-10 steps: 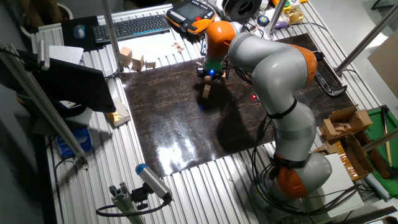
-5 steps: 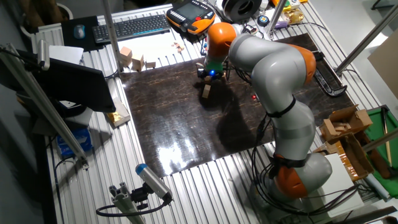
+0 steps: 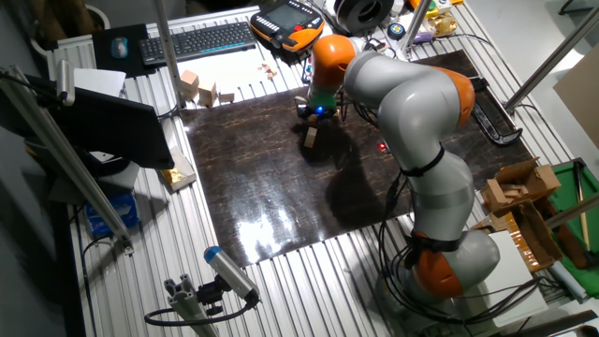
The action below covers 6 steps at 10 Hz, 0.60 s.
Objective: Stack the blocks in a vertical line of five
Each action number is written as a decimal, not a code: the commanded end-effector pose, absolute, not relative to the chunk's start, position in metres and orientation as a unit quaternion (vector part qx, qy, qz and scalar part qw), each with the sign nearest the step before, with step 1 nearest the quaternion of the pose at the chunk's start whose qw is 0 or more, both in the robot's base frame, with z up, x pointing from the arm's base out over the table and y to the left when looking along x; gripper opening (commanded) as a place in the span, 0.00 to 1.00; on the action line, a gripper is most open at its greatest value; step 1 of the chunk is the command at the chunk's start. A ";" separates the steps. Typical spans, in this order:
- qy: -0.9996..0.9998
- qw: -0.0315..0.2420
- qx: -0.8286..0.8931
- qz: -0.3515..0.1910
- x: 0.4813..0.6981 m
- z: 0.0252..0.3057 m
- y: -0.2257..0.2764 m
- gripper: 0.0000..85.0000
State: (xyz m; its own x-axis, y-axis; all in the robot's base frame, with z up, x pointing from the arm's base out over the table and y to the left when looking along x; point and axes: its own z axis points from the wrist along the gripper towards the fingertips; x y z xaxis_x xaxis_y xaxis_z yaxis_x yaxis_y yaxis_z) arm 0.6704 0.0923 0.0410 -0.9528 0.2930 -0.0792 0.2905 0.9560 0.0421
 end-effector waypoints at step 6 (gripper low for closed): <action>0.990 0.038 0.138 0.008 0.667 0.059 0.095 0.01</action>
